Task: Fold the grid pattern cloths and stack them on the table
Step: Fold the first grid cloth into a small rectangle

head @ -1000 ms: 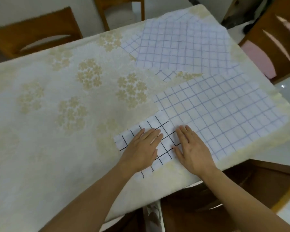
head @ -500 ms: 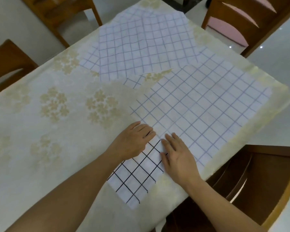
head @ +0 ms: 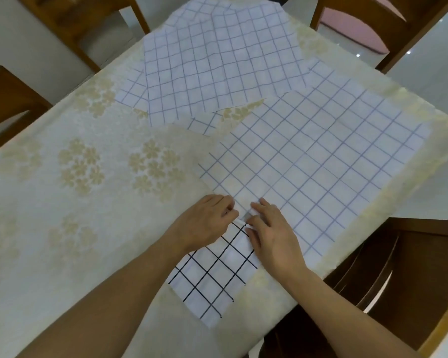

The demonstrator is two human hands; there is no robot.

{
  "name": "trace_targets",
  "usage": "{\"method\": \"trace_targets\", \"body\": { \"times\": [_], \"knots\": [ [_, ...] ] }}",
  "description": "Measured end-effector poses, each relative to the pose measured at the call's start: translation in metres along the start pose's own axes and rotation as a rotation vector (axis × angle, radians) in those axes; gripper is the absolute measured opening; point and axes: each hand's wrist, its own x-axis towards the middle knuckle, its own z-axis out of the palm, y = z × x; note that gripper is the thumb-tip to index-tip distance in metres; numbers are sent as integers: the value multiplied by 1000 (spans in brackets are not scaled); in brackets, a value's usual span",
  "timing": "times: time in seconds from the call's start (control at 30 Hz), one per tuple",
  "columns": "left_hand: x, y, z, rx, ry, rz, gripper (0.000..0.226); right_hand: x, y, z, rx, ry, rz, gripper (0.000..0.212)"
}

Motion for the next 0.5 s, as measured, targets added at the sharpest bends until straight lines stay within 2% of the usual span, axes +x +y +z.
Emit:
{"method": "trace_targets", "body": {
  "times": [0.23, 0.37, 0.5],
  "knots": [
    [24, -7, -8, -24, 66, 1, 38, 25, 11, -20, -25, 28, 0, 15],
    [45, -8, -19, -52, 137, -25, 43, 51, 26, -37, -31, -43, 26, 29],
    [41, -10, -26, -72, 158, -37, 48, 60, 26, -45, -89, -107, -58, 24]
  ]
}}
